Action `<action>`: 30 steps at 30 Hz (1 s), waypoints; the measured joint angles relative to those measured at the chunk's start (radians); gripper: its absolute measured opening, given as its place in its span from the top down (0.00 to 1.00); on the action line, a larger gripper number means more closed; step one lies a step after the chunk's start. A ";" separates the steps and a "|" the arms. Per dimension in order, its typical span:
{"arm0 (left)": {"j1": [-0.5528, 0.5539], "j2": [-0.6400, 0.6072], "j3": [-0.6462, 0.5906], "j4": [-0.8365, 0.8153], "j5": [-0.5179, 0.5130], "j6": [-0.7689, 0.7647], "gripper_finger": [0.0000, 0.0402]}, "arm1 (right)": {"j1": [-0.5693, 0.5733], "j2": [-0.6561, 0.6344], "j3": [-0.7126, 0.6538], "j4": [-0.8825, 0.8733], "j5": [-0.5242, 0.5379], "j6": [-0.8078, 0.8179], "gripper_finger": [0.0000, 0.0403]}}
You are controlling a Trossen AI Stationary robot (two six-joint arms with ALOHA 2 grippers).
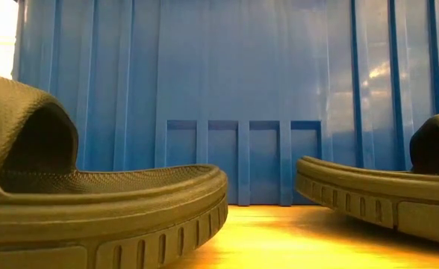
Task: Pick and place slides into bin
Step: Put the pink slide into the blue bin
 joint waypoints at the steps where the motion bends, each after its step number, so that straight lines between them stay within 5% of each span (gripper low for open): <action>1: -0.004 0.019 0.000 0.035 -0.003 0.000 1.00 | 0.000 0.007 0.000 0.032 -0.001 -0.001 0.86; 11: -0.022 0.157 -0.002 0.233 0.068 0.009 1.00 | 0.004 0.064 0.000 0.230 0.026 0.026 0.63; 16: -0.028 0.191 -0.002 0.312 0.068 0.018 1.00 | 0.003 0.096 0.000 0.330 0.161 0.071 0.50; 30: -0.053 0.271 -0.002 0.519 0.129 0.084 1.00 | -0.001 0.195 0.000 0.645 0.170 0.165 0.44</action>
